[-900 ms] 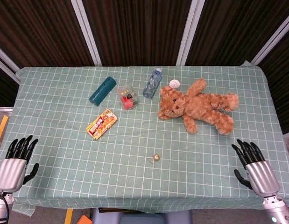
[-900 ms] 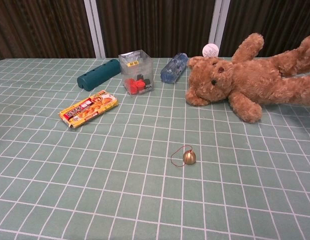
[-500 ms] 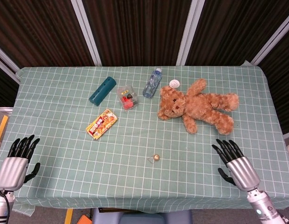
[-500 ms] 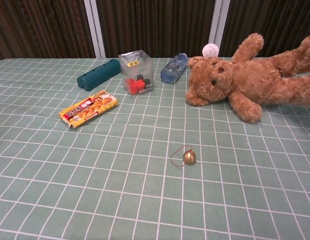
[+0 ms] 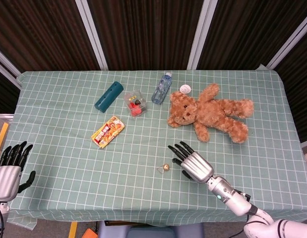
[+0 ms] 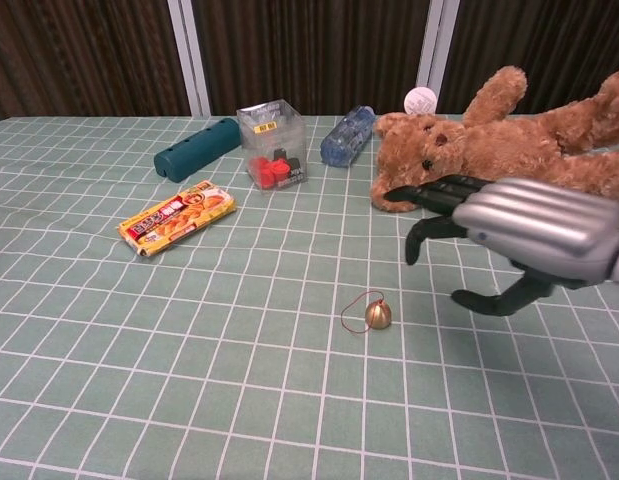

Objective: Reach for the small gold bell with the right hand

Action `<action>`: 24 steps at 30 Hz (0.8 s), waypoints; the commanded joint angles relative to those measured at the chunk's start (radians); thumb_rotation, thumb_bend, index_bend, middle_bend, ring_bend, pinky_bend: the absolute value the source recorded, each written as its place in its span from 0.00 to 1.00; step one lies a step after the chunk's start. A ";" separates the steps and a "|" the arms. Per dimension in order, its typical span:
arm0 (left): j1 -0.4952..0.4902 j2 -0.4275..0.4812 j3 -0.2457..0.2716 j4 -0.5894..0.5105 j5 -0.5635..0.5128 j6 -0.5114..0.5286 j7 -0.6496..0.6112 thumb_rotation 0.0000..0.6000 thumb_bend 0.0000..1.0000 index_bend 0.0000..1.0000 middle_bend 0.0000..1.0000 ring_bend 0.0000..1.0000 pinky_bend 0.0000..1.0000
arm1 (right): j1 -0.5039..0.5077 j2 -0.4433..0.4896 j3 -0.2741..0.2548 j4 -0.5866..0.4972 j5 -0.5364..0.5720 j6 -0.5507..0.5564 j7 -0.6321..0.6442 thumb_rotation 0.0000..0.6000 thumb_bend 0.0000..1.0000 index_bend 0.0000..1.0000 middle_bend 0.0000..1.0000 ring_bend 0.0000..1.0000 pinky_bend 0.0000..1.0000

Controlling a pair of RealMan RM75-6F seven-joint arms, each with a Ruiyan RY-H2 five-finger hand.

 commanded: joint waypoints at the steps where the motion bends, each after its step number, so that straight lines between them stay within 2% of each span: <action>1: 0.001 0.008 -0.001 -0.002 0.001 0.001 -0.016 1.00 0.41 0.00 0.00 0.00 0.03 | 0.036 -0.065 0.015 0.039 0.053 -0.050 -0.044 1.00 0.46 0.48 0.00 0.00 0.00; 9: 0.001 0.012 -0.001 0.006 0.007 0.001 -0.032 1.00 0.41 0.00 0.00 0.00 0.03 | 0.066 -0.136 0.011 0.095 0.103 -0.059 -0.090 1.00 0.46 0.51 0.00 0.00 0.00; 24: -0.007 0.019 0.001 0.025 0.020 -0.009 -0.090 1.00 0.41 0.00 0.00 0.00 0.03 | 0.108 -0.179 0.009 0.145 0.163 -0.053 -0.078 1.00 0.46 0.60 0.00 0.00 0.00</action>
